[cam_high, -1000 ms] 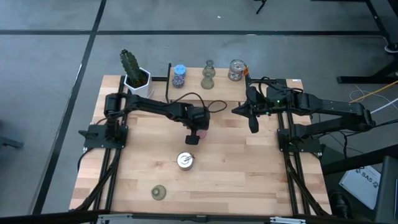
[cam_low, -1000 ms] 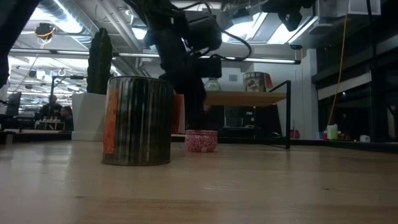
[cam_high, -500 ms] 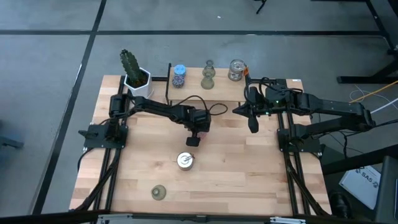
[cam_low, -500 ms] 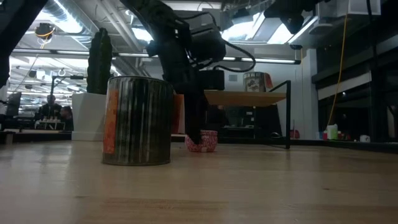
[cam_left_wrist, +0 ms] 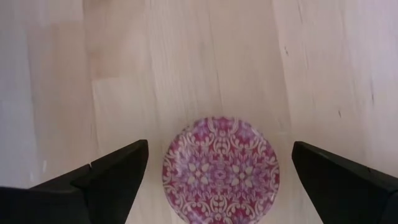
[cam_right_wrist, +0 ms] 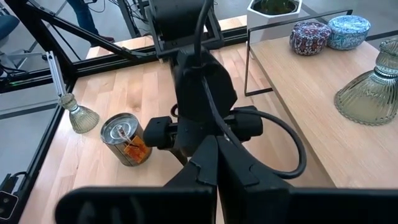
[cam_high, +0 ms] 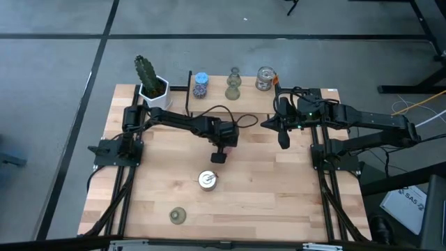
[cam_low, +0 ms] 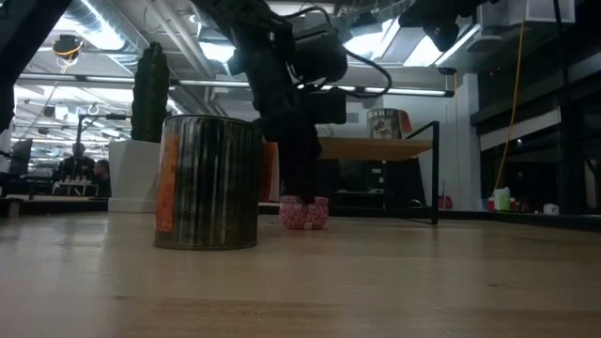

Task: Pick & Place candle stick holders
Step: Put the pink scented candle aligned with the red scented candle on the shelf

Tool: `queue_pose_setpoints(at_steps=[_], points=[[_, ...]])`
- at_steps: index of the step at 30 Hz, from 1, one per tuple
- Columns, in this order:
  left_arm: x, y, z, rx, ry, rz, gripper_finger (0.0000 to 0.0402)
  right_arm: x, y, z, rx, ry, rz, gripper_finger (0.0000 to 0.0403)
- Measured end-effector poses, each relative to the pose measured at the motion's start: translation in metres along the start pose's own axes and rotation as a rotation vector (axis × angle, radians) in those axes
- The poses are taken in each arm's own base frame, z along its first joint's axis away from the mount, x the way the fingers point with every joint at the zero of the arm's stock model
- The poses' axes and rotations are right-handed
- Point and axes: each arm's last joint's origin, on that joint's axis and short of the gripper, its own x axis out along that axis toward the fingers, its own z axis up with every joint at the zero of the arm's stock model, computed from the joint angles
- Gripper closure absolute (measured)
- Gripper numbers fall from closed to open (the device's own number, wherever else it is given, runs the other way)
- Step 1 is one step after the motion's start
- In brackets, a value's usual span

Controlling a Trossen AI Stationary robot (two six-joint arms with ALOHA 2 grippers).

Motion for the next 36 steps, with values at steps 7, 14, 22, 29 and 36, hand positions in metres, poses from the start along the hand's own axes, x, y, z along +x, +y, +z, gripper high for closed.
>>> queue_pose_setpoints(at_steps=[7, 14, 22, 29, 36], points=[[-0.0012, -0.0006, -0.0013, 0.01, 0.024, -0.014, 0.0006, 0.0, -0.0001, -0.0009, 0.0, 0.01, -0.001, 0.0402], [0.0002, -0.0013, -0.0048, 0.008, 0.06, -0.023, 0.0006, 0.0, -0.0002, -0.002, 0.001, 0.021, -0.003, 0.0402], [0.0003, -0.0017, -0.0037, -0.001, 0.046, -0.04, 0.001, 0.0, -0.0003, -0.0019, 0.001, 0.02, -0.003, 0.0402], [0.0003, -0.002, -0.0037, -0.001, 0.043, -0.051, 0.0041, 0.0, -0.0003, -0.0019, 0.0, 0.019, -0.003, 0.0402], [0.0004, -0.002, -0.0037, -0.001, 0.044, -0.051, 0.0062, 0.0, -0.0003, -0.0018, 0.0, 0.019, -0.003, 0.0402]])
